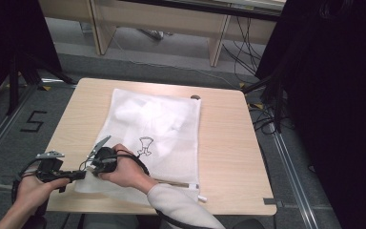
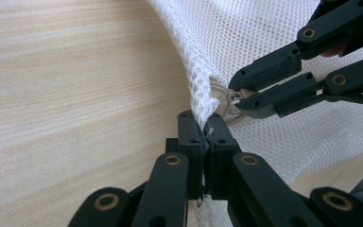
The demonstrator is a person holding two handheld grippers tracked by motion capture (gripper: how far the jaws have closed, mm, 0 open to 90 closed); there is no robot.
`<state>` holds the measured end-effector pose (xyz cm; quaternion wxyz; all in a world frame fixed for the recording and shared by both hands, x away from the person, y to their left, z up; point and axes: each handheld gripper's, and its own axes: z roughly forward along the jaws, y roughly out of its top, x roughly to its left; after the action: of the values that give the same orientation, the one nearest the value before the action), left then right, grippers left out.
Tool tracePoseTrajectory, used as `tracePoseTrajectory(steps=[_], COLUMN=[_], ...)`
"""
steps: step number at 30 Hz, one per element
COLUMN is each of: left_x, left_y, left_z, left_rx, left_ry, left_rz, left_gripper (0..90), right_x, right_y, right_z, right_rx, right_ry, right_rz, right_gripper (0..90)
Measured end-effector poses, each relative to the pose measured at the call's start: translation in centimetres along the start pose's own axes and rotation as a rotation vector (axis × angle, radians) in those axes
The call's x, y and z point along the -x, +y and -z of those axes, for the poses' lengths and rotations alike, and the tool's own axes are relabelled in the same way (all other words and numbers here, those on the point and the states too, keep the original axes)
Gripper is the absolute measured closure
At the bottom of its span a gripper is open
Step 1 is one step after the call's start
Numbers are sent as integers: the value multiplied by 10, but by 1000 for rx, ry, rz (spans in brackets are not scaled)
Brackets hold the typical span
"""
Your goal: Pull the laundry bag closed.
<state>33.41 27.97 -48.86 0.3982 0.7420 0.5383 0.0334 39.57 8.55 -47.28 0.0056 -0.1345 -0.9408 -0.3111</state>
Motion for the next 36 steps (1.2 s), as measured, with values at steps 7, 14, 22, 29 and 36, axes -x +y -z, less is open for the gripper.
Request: tracePoseTrajectory(steps=[7,14,22,29,36], left_x=[0,-1,-1,-1,-2], left_y=[0,1,1,1,1], left_z=[-1,1,1,1,1], left_rx=[12,-20,-30,-23,-23], left_ry=[6,22,22,26,30], left_rz=[-3,-46,-55,-54,-57], left_gripper=[869,868,868,868,868], right_x=[-1,0,2,3,2], right_y=[-2,-4,-7,-8,-9], right_z=[-1,2,2,3,6], right_rx=[-25,-38,-43,-47,-58], right_ry=[16,9,2,3,3], right_rz=[-24,-15,-9,-13,-23], right_gripper=[827,827,827,827,826])
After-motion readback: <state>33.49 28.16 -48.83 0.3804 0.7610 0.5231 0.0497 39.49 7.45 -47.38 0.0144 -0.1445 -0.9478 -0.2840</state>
